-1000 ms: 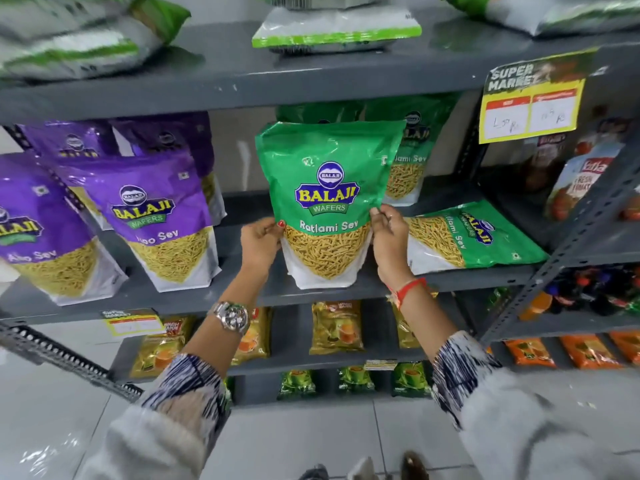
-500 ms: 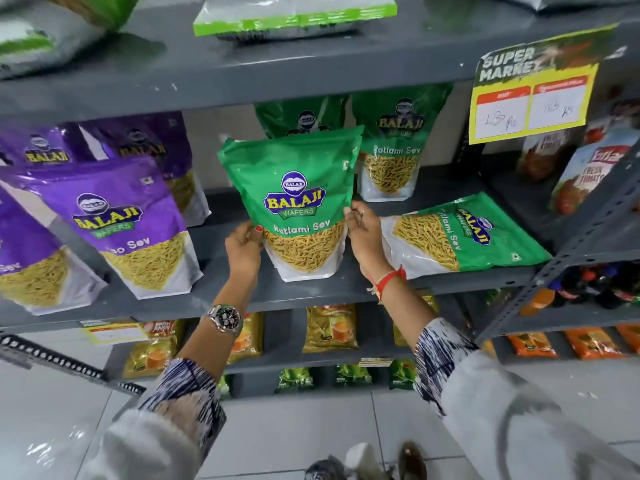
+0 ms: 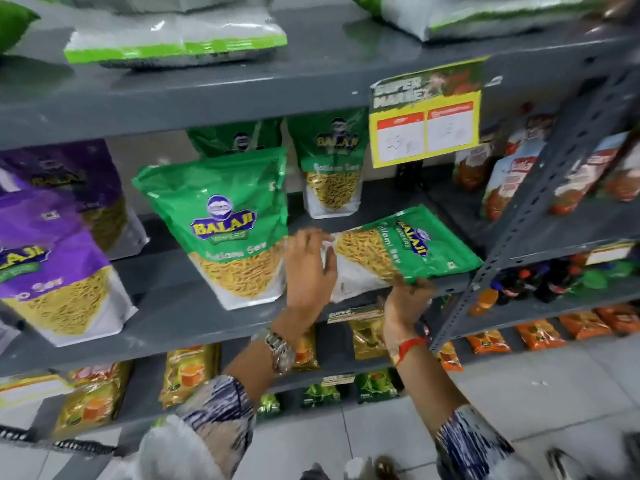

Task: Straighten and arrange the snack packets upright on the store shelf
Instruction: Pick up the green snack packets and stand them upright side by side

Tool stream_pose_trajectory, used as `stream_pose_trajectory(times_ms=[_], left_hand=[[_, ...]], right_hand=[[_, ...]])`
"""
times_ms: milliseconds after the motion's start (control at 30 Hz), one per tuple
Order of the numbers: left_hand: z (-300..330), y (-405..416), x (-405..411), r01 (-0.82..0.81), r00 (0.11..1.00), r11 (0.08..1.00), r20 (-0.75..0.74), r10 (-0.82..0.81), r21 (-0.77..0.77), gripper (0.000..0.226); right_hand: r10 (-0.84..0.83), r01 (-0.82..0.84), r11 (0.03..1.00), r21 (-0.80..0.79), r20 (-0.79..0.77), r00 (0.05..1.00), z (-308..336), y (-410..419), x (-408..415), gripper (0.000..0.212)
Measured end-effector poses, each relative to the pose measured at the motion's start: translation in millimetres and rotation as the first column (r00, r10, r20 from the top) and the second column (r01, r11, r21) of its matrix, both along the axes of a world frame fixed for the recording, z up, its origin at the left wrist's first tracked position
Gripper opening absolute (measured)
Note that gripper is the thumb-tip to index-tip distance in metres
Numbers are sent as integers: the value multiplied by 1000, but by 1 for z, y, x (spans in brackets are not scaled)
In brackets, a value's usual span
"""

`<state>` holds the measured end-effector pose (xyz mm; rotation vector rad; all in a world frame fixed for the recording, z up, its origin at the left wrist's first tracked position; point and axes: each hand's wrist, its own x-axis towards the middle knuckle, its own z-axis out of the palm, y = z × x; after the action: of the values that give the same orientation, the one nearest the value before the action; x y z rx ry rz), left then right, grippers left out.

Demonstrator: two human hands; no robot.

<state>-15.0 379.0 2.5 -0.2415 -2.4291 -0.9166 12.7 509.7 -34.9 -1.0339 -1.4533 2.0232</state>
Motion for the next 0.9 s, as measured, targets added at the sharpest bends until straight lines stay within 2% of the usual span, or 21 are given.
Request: stream_pose_trajectory(times_ms=[67, 133, 233, 333, 400, 500, 567, 667, 733, 767, 833, 900], left_hand=[[13, 18, -28, 111, 984, 987, 154, -92, -116, 32], [24, 32, -59, 157, 925, 973, 369, -86, -167, 31], [31, 42, -96, 237, 789, 932, 614, -21, -273, 28], [26, 49, -118, 343, 692, 913, 717, -86, -222, 32], [19, 48, -128, 375, 647, 914, 750, -137, -157, 29], [5, 38, -144, 295, 639, 955, 743, -201, 4, 17], [1, 33, -143, 235, 634, 968, 740, -223, 91, 19], [0, 26, -120, 163, 595, 967, 762, -257, 198, 27], [-11, 20, -106, 82, 569, 938, 757, -321, 336, 13], [-20, 16, -100, 22, 561, 916, 753, -343, 400, 14], [-30, 10, -83, -89, 550, 863, 747, -373, 497, 16], [-36, 10, -66, -161, 565, 789, 710, -419, 593, 4]], right_hand=[[99, -91, 979, -182, 38, 994, -12, 10, -2, 25], [248, -233, 916, -328, 5, 969, -16, 16, -3, 16], [198, -192, 922, -336, -16, 980, -9, 20, -6, 22], [205, -183, 924, -337, 32, 978, -7, 28, -11, 35], [207, -177, 907, -382, 40, 977, -4, 29, -9, 31], [188, -163, 895, -415, 20, 982, -4, 22, -4, 34], [190, -167, 904, -394, 20, 981, -5, 25, 0, 27], [222, -203, 916, -345, 16, 975, -3, 38, 2, 31], [234, -202, 917, -344, 55, 971, 1, 47, 4, 23], [234, -201, 916, -347, 58, 970, 2, 52, 5, 20], [252, -216, 906, -364, 53, 966, 2, 55, 8, 21], [227, -183, 902, -390, 69, 971, -2, 57, 14, 23]])
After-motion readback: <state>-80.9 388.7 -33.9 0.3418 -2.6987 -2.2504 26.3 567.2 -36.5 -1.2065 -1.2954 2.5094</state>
